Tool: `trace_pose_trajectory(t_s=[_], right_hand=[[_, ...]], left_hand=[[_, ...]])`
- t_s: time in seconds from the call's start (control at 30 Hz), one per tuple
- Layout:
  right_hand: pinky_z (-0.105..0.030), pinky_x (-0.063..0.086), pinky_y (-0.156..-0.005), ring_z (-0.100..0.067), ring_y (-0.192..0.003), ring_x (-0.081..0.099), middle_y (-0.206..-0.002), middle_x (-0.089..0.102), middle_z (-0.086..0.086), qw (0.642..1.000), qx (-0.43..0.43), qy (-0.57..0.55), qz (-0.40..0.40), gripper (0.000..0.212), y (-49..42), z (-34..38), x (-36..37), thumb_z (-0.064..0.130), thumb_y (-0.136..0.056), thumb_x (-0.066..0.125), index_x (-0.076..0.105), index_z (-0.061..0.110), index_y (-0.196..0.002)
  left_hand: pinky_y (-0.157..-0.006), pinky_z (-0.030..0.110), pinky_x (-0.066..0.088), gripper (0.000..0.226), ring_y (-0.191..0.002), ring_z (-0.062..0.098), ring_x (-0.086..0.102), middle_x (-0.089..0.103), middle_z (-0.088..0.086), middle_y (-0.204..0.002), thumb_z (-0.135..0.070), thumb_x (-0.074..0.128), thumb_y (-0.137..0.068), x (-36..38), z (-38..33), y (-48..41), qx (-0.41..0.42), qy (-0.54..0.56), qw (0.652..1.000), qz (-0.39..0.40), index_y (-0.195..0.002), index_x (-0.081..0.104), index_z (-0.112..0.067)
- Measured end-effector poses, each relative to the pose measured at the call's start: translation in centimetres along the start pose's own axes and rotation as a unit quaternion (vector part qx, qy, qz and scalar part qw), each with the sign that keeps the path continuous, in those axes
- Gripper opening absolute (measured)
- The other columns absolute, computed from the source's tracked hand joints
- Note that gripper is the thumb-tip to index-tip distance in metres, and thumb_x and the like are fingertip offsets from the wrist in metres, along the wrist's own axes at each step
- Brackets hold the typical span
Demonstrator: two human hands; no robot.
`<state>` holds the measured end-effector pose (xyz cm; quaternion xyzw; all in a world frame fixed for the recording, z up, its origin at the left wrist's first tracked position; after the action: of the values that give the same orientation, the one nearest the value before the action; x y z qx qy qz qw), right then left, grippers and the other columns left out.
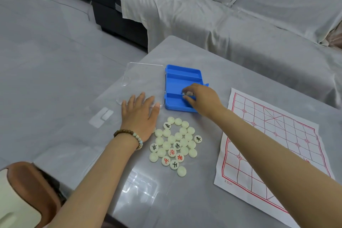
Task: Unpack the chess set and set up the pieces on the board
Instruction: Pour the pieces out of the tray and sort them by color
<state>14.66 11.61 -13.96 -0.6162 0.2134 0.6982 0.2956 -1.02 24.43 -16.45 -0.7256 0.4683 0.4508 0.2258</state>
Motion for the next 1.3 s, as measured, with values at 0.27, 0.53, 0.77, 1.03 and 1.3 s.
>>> trace_pose_trajectory(t_s=[0.27,0.53,0.77,1.03,1.3], right_hand=[[-0.012,0.044,-0.068,-0.007,-0.076,0.057,-0.086,0.066,0.006,0.98,0.018,-0.193,0.051,0.012,-1.2,-1.5,-1.5,0.022,-0.08,0.073,0.072,0.016,-0.09],[-0.009,0.047,-0.065,-0.005,-0.07,0.059,-0.076,0.066,0.013,0.964,0.017,-0.262,0.051,0.008,-1.2,-2.1,-1.4,0.022,-0.076,0.076,0.073,0.017,-0.081],[-0.016,0.054,-0.065,-0.004,-0.062,0.063,-0.078,0.071,-0.006,0.903,0.099,-0.417,-0.026,0.017,1.2,-2.0,-3.7,0.02,-0.078,0.074,0.074,0.008,-0.09],[-0.019,0.054,-0.064,-0.01,-0.065,0.067,-0.072,0.073,-0.001,0.888,0.2,-0.413,0.033,0.013,8.9,-1.3,-1.2,0.022,-0.073,0.079,0.075,0.015,-0.083],[-0.012,0.049,-0.064,-0.002,-0.066,0.062,-0.077,0.071,0.007,0.865,0.245,-0.438,-0.007,0.01,9.7,-1.6,-0.4,0.026,-0.075,0.076,0.073,0.024,-0.084]], left_hand=[[-0.114,0.038,-0.01,0.049,-0.143,0.018,-0.004,0.005,-0.004,-0.156,-0.043,0.013,-0.098,0.0,-0.1,0.1,0.0,0.0,1.0,0.002,-0.145,0.02,-0.03],[-0.116,0.039,-0.007,0.049,-0.143,0.019,-0.002,0.008,-0.003,-0.156,-0.043,0.014,-0.098,0.2,0.1,-0.1,0.004,-0.007,1.0,-0.008,-0.144,0.022,-0.031],[-0.115,0.04,-0.007,0.049,-0.143,0.019,-0.001,0.008,-0.003,-0.156,-0.043,0.015,-0.098,0.2,0.0,-0.1,0.005,-0.007,1.0,-0.01,-0.144,0.023,-0.03],[-0.115,0.04,-0.006,0.05,-0.143,0.021,0.0,0.01,-0.001,-0.156,-0.043,0.015,-0.097,0.3,0.1,-0.2,0.003,-0.019,1.0,-0.013,-0.144,0.024,-0.029],[-0.115,0.041,-0.006,0.051,-0.143,0.022,0.001,0.01,0.0,-0.156,-0.043,0.015,-0.097,0.5,0.1,0.0,0.005,-0.029,0.999,-0.02,-0.145,0.024,-0.028]])
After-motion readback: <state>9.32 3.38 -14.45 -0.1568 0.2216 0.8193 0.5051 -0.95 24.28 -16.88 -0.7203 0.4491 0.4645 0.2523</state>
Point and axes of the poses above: each hand's wrist, its own y-axis away from the middle knuckle, its own x-axis out of the palm, z = x × y, the point moved 3 cm from there along -y, towards the middle knuckle
